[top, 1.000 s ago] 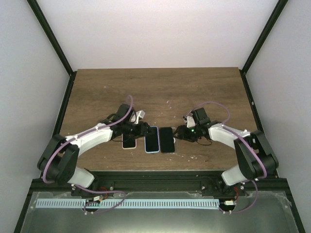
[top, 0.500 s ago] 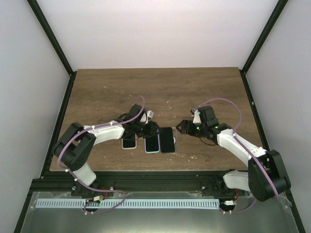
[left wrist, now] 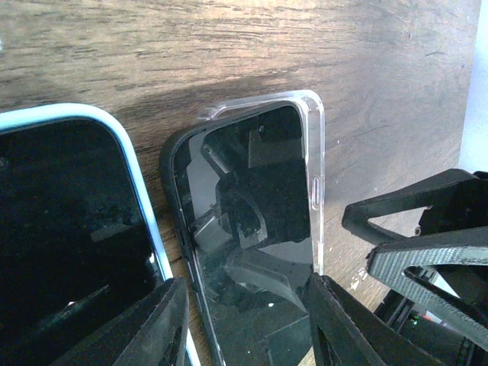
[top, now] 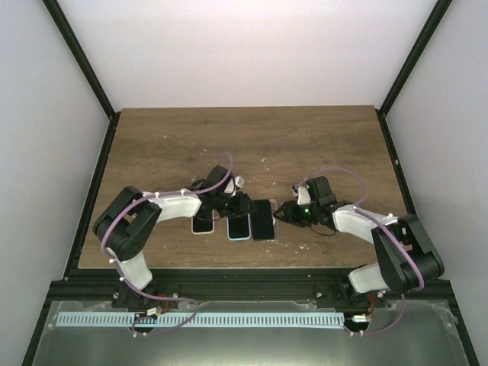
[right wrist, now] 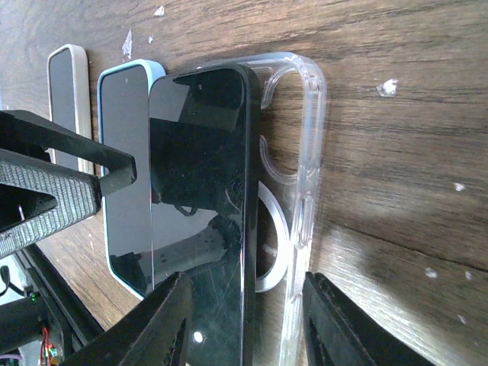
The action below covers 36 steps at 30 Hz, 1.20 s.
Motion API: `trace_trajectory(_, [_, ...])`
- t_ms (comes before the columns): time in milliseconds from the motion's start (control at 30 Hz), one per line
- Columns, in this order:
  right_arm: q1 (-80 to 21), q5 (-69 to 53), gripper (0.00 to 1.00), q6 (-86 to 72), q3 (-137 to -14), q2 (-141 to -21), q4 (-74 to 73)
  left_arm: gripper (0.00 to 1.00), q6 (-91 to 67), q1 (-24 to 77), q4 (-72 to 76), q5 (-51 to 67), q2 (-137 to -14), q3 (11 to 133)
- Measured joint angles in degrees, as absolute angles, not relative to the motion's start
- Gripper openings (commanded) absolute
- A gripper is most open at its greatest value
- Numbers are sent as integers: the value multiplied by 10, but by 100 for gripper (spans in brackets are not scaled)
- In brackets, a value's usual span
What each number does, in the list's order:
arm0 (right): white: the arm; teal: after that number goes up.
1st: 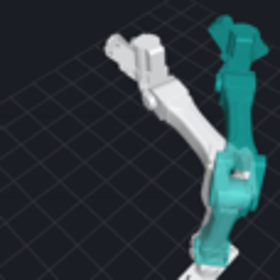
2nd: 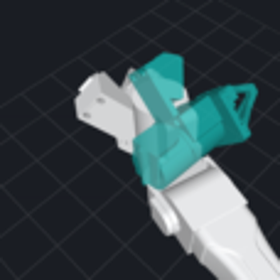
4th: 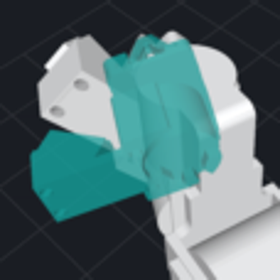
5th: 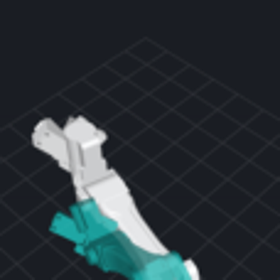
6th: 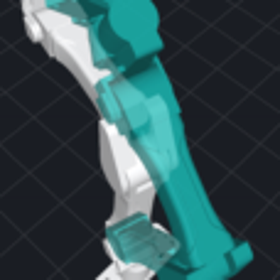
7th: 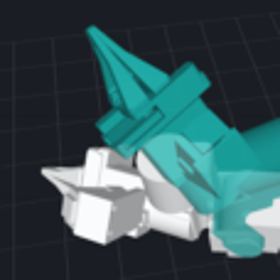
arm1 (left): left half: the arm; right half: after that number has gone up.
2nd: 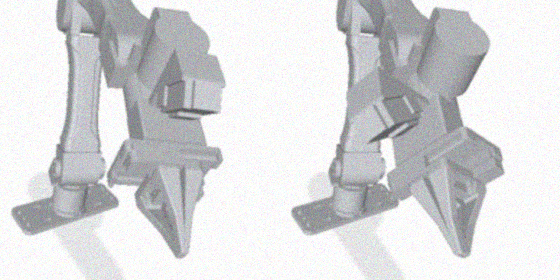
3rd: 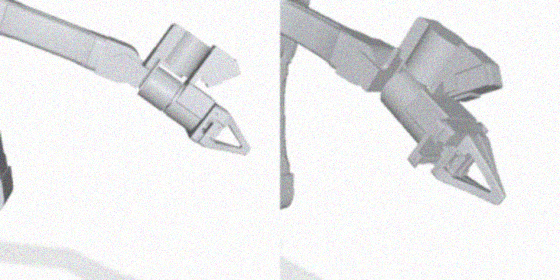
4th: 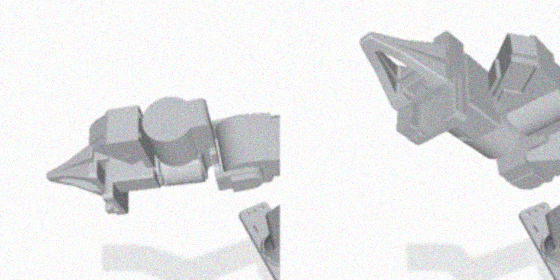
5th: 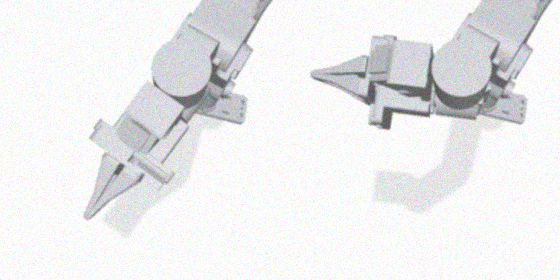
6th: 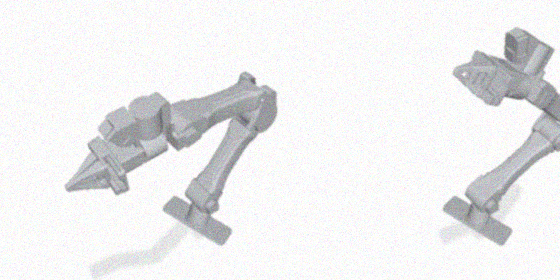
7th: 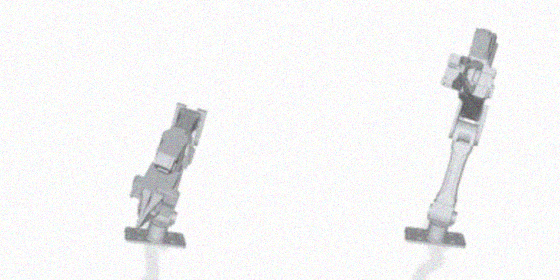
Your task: Put the phone into the phone case
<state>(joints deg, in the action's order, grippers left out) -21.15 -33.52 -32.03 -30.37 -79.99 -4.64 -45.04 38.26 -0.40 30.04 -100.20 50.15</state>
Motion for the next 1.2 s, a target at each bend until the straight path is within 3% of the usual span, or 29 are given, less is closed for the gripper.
trace_trajectory(667, [-216,-358,27,-320,-287,-845,0,49,-449,397,-14,292,-1026,522])
trace_trajectory(1200, [-216,-358,22,-322,-273,-845,24,36,-455,419,-17,288,-1048,543])
